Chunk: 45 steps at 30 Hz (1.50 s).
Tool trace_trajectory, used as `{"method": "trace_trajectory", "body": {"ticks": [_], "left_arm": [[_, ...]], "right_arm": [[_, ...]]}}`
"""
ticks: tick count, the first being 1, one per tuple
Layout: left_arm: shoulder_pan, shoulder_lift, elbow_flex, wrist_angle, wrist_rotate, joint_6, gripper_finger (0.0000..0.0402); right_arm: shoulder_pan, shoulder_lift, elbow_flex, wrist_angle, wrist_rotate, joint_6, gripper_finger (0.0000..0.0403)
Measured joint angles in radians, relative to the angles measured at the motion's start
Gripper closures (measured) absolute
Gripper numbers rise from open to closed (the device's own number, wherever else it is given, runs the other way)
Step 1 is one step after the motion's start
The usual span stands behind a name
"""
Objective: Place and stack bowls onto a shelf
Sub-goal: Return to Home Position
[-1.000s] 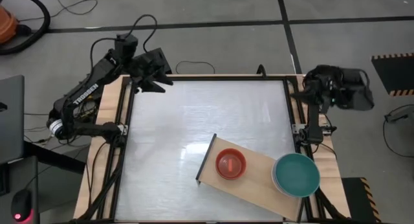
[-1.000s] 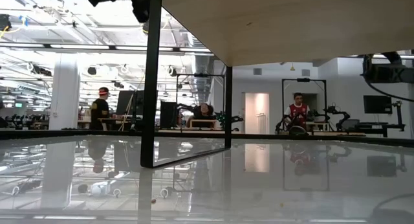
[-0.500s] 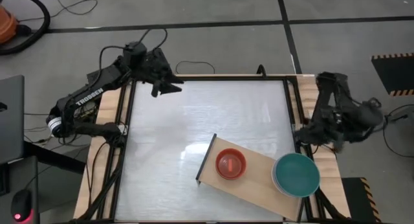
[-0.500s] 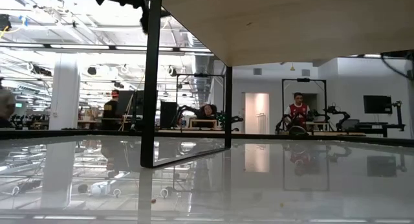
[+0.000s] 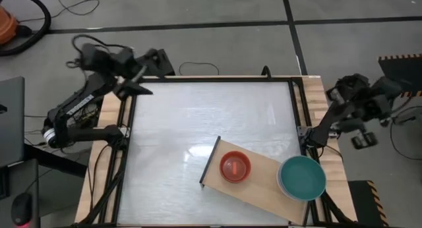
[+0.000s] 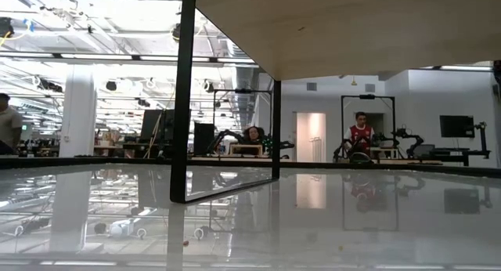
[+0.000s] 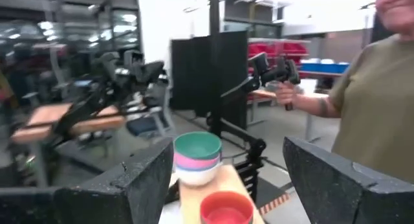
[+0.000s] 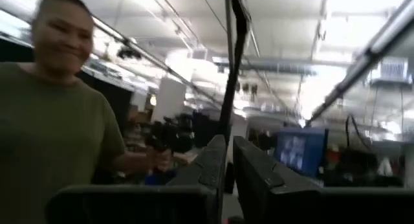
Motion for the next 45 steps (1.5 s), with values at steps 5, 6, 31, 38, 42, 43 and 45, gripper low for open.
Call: {"method": "trace_trajectory", "body": {"ticks": [5,6,31,38,42,43,45], "left_arm": [[0.142,-0.123,-0.001,-0.219,0.029,0.016,0.0123],[0.159,-0.153,-0.001,-0.306,0.02,0.06,0.0123],[0.141,-0.772,-0.777,-0.385,-0.391,0.137,0.0123],[-0.042,-0.851,-1.175,0.044,-0.65,-0.073,0.0123],[-0.217,-0.849,-1.167,-0.039,-0.724,0.005,0.0123],[-0.266,-0.849,-1.169,0.006,-0.754,0.008,0.0123],[-0.359,-0.849,-1.174,0.099,-0.815,0.02,0.0123]], "right_arm": [[-0.072,-0.124,-0.01,-0.112,-0.236,-0.033,0.0344],[-0.085,-0.152,-0.012,-0.129,-0.27,-0.019,0.0344],[-0.157,-0.482,-0.505,0.119,0.03,0.18,0.0344],[-0.208,-0.49,-0.607,0.252,0.083,0.172,0.0344],[-0.269,-0.489,-0.737,0.465,0.091,0.257,0.0344],[-0.289,-0.489,-0.776,0.53,0.082,0.276,0.0344],[-0.332,-0.485,-0.849,0.65,0.074,0.305,0.0344]]}}
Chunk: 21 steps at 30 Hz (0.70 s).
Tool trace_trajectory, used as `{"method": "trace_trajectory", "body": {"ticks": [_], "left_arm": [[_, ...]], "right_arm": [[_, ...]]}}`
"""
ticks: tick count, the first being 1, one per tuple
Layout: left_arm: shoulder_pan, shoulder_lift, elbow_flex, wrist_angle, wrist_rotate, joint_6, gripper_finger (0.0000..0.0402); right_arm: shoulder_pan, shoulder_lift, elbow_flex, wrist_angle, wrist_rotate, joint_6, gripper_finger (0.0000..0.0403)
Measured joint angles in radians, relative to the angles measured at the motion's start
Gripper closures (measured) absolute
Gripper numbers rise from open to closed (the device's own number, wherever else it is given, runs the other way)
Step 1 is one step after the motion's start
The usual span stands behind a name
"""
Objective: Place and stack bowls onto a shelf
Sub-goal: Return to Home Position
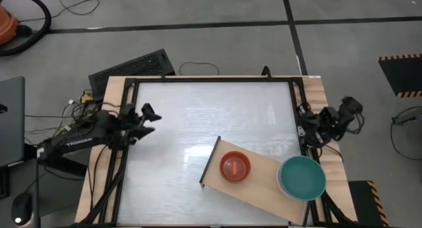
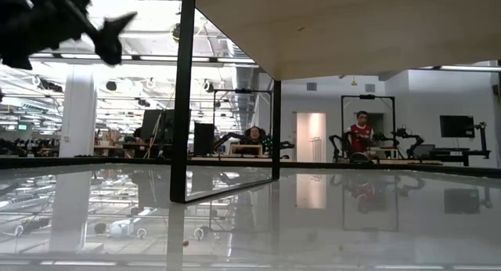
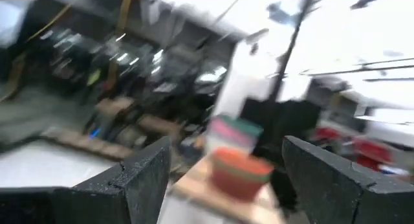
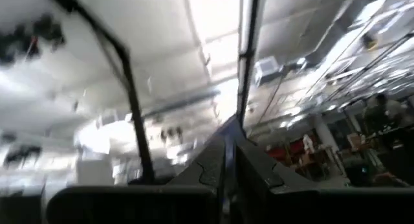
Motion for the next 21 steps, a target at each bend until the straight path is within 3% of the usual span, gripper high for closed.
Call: {"method": "trace_trajectory", "body": {"ticks": [3,7,13,18,21], "left_arm": [[-0.143,0.002,0.0,0.056,-0.06,0.035,0.0123],[-0.278,-0.002,0.005,0.138,-0.112,0.09,0.0123],[-0.286,-0.075,0.037,0.121,-0.101,0.104,0.0123],[-0.233,-0.227,0.017,0.018,-0.057,0.033,0.0123],[-0.197,-0.236,-0.002,0.022,0.003,0.02,0.0123]], "right_arm": [[-0.073,0.024,-0.07,0.144,-0.001,0.063,0.0344],[-0.181,0.055,-0.09,0.167,0.002,0.199,0.0344],[-0.3,0.028,0.031,0.141,-0.056,0.097,0.0344],[-0.296,-0.005,0.206,-0.238,0.036,-0.017,0.0344],[-0.278,-0.005,0.338,-0.625,0.101,0.085,0.0344]]}}
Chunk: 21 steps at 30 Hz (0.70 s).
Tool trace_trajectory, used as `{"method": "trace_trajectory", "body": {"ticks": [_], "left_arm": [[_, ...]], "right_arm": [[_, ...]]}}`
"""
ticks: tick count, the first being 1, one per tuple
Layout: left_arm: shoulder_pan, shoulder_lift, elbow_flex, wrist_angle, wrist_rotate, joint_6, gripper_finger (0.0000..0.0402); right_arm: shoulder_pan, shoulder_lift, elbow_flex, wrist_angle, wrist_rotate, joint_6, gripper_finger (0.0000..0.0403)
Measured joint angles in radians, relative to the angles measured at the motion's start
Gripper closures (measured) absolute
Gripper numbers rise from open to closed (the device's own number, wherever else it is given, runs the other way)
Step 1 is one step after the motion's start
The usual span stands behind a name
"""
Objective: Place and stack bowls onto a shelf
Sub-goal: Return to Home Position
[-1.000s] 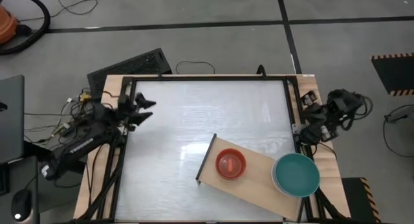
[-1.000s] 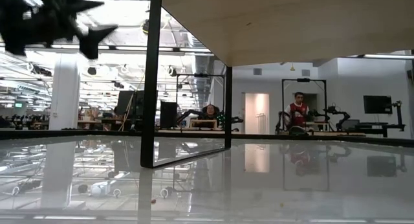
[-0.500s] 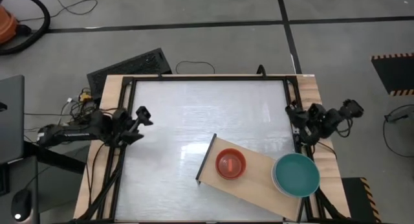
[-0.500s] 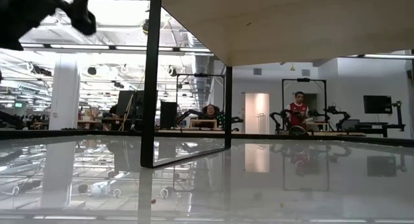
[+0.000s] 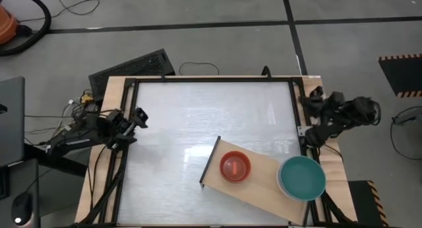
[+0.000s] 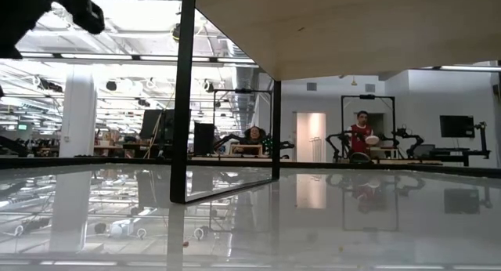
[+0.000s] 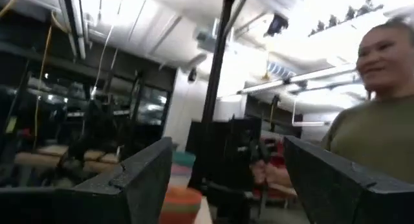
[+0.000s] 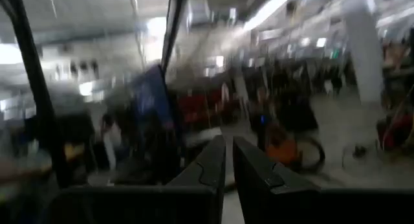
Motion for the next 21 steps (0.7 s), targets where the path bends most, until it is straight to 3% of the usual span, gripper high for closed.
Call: {"method": "trace_trajectory", "body": {"ticks": [2,5,8,14,21], "left_arm": [[0.026,0.0,0.0,-0.09,0.014,-0.02,0.0123],[0.041,0.002,0.0,-0.298,-0.1,-0.005,0.0123],[0.042,-0.001,-0.001,-0.357,-0.153,0.053,0.0123],[0.041,0.0,-0.001,-0.406,-0.071,0.145,0.0123],[0.042,0.001,-0.003,-0.561,-0.101,0.218,0.0123]], "right_arm": [[0.001,0.0,0.026,-0.182,-0.012,0.078,0.0344],[-0.001,0.0,0.002,-0.249,-0.015,0.117,0.0344],[-0.011,0.0,-0.086,-0.231,-0.011,0.134,0.0344],[-0.024,0.0,-0.278,-0.112,-0.02,0.142,0.0344],[-0.04,0.0,-0.456,0.008,-0.019,0.052,0.0344]]}}
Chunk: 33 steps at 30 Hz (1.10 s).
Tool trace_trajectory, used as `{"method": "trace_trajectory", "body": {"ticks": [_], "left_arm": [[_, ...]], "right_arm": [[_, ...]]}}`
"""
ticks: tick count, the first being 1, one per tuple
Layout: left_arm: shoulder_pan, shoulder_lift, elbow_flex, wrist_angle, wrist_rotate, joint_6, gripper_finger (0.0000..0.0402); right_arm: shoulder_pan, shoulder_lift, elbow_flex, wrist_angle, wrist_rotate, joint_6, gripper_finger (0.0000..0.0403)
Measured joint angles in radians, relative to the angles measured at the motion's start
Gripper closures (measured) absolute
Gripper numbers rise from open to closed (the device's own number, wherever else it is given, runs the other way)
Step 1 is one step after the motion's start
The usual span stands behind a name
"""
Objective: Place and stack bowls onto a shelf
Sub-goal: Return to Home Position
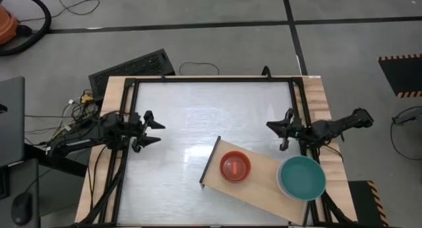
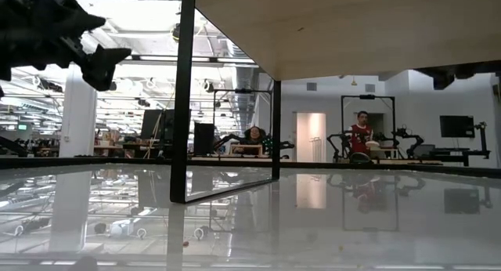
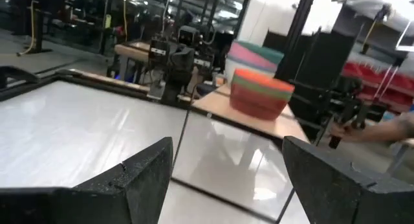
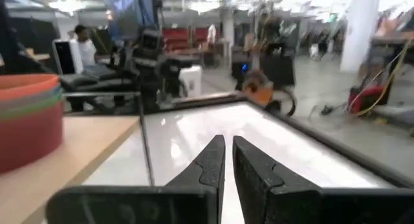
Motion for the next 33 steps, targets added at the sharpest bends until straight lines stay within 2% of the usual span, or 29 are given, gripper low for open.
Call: {"method": "trace_trajectory", "body": {"ticks": [4,12,15,17,21,24,27,33], "left_arm": [[0.0,0.0,0.0,-0.03,0.005,0.046,0.0123],[0.0,0.0,-0.001,-0.042,0.007,0.121,0.0123],[0.002,0.0,-0.001,-0.042,0.02,0.098,0.0123],[0.012,0.0,0.003,-0.05,0.104,0.062,0.0123],[0.054,0.0,0.011,-0.082,0.341,0.003,0.0123],[0.095,0.0,0.011,-0.09,0.449,-0.004,0.0123],[0.134,0.0,0.012,-0.087,0.421,0.046,0.0123],[0.165,0.0,0.007,-0.064,0.24,0.101,0.0123]], "right_arm": [[-0.001,0.018,-0.02,0.049,0.001,-0.018,0.0344],[0.0,0.009,-0.021,0.033,0.0,-0.003,0.0344],[0.0,0.008,-0.021,0.032,0.0,-0.003,0.0344],[0.0,0.009,-0.021,0.034,0.0,0.0,0.0344],[0.0,0.008,-0.021,0.029,-0.002,0.032,0.0344],[0.0,0.009,-0.021,0.026,-0.003,0.02,0.0344],[-0.003,0.009,-0.022,0.026,-0.003,-0.015,0.0344],[-0.006,0.01,-0.022,0.025,-0.004,0.032,0.0344]]}}
